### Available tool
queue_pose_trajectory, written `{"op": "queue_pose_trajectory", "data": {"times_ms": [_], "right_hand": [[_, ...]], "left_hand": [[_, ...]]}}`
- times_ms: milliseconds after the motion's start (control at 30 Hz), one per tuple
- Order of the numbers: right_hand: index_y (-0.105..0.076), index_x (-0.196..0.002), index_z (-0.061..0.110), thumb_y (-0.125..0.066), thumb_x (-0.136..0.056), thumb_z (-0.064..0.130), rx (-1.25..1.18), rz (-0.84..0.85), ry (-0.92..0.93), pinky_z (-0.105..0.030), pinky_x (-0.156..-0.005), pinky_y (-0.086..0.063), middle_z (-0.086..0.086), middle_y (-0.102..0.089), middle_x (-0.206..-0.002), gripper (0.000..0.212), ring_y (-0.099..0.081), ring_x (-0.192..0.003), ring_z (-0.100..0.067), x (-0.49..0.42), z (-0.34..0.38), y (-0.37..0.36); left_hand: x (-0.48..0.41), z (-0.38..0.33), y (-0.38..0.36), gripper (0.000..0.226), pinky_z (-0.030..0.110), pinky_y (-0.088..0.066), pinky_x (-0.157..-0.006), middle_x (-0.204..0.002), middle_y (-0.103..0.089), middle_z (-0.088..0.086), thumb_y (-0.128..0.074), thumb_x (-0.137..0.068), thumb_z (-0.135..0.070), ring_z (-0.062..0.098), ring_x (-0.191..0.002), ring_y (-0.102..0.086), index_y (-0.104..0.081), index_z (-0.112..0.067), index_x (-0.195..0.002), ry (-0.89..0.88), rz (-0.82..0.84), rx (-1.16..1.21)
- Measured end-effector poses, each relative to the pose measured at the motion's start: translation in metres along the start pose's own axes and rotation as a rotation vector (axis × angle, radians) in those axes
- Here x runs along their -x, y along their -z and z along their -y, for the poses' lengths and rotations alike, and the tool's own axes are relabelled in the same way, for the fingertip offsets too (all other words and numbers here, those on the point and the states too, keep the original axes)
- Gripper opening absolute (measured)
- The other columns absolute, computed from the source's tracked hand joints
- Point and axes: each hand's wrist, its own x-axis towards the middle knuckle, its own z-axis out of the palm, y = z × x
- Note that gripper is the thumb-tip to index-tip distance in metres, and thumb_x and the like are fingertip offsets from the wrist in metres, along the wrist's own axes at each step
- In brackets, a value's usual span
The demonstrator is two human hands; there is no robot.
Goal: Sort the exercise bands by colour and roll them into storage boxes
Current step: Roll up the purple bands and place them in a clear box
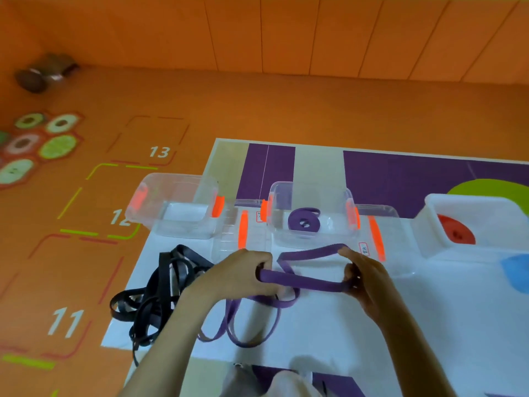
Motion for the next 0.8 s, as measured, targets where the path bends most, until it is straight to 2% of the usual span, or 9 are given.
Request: {"op": "queue_pose_trajectory", "data": {"times_ms": [100, 233, 300, 367, 433, 500, 567, 733, 800], "right_hand": [[-0.064, -0.104, 0.011, -0.065, -0.101, 0.021, 0.055, 0.089, -0.139, -0.030, -0.055, -0.053, -0.007, -0.058, -0.062, 0.010, -0.057, -0.053, -0.013, 0.001, 0.003, 0.020], [-0.059, -0.119, 0.011, -0.069, -0.096, 0.031, 0.165, 0.159, -0.189, -0.041, -0.072, -0.061, -0.015, -0.073, -0.077, 0.031, -0.074, -0.067, -0.026, 0.000, 0.007, 0.049], [-0.061, -0.116, 0.021, -0.055, -0.104, 0.049, 0.340, 0.138, -0.212, -0.044, -0.080, -0.063, -0.016, -0.080, -0.088, 0.030, -0.079, -0.080, -0.031, -0.004, 0.011, 0.058], [-0.068, -0.116, 0.025, -0.037, -0.103, 0.065, 0.533, 0.133, -0.200, -0.040, -0.082, -0.063, -0.013, -0.081, -0.091, 0.052, -0.079, -0.083, -0.027, -0.012, 0.013, 0.061], [-0.076, -0.115, 0.028, -0.030, -0.102, 0.070, 0.593, 0.136, -0.086, -0.042, -0.095, -0.056, -0.003, -0.078, -0.101, 0.063, -0.073, -0.094, -0.019, -0.018, 0.014, 0.058], [-0.078, -0.112, 0.041, -0.033, -0.097, 0.077, 0.565, 0.166, 0.166, -0.038, -0.111, -0.041, 0.020, -0.067, -0.118, 0.060, -0.061, -0.117, -0.008, -0.018, 0.018, 0.051], [-0.072, -0.121, 0.048, -0.034, -0.092, 0.076, 0.456, 0.279, 0.331, -0.031, -0.116, -0.033, 0.031, -0.064, -0.126, 0.055, -0.052, -0.131, 0.003, -0.011, 0.026, 0.037], [-0.058, -0.128, 0.041, -0.057, -0.090, 0.056, 0.420, 0.520, 0.489, -0.015, -0.105, -0.041, 0.025, -0.068, -0.124, 0.040, -0.058, -0.125, 0.006, 0.009, 0.054, -0.012], [-0.062, -0.122, 0.033, -0.068, -0.086, 0.044, 0.391, 0.515, 0.559, -0.024, -0.107, -0.047, 0.020, -0.073, -0.119, 0.038, -0.065, -0.121, -0.003, 0.014, 0.059, -0.026]], "left_hand": [[0.005, -0.023, 0.007, 0.040, 0.025, -0.033, -0.059, -0.065, -0.050, -0.009, -0.085, -0.081, -0.045, 0.008, -0.060, -0.038, -0.053, -0.022, -0.081, -0.075, -0.035, 0.034], [0.003, -0.060, 0.012, 0.021, 0.025, -0.040, -0.062, -0.078, -0.061, -0.004, -0.085, -0.088, -0.036, 0.011, -0.065, -0.045, -0.065, -0.029, -0.089, -0.171, -0.111, 0.100], [0.000, -0.081, 0.013, 0.022, 0.024, -0.038, -0.062, -0.079, -0.060, 0.002, -0.085, -0.088, -0.037, 0.019, -0.066, -0.046, -0.066, -0.026, -0.089, -0.214, -0.177, 0.225], [-0.006, -0.097, 0.015, 0.023, 0.031, -0.038, -0.064, -0.081, -0.060, 0.009, -0.084, -0.089, -0.036, 0.025, -0.067, -0.048, -0.068, -0.020, -0.089, -0.246, -0.254, 0.314], [-0.011, -0.109, 0.018, 0.022, 0.033, -0.041, -0.066, -0.082, -0.064, 0.009, -0.084, -0.089, -0.032, 0.018, -0.067, -0.051, -0.070, -0.016, -0.089, -0.262, -0.325, 0.369], [-0.016, -0.120, 0.021, 0.020, 0.031, -0.044, -0.067, -0.081, -0.067, 0.004, -0.085, -0.089, -0.030, 0.013, -0.069, -0.055, -0.071, -0.015, -0.088, -0.269, -0.372, 0.385], [-0.018, -0.132, 0.022, 0.019, 0.025, -0.045, -0.068, -0.078, -0.067, -0.005, -0.085, -0.088, -0.028, 0.009, -0.070, -0.056, -0.072, -0.015, -0.088, -0.301, -0.383, 0.375], [-0.023, -0.162, 0.032, 0.020, 0.027, -0.051, -0.077, -0.098, -0.075, -0.006, -0.086, -0.087, -0.028, 0.014, -0.092, -0.070, -0.068, -0.021, -0.084, -0.363, -0.464, 0.404], [-0.026, -0.170, 0.039, 0.023, 0.039, -0.057, -0.080, -0.104, -0.077, 0.002, -0.085, -0.088, -0.026, 0.026, -0.098, -0.072, -0.064, -0.017, -0.082, -0.355, -0.492, 0.482]]}}
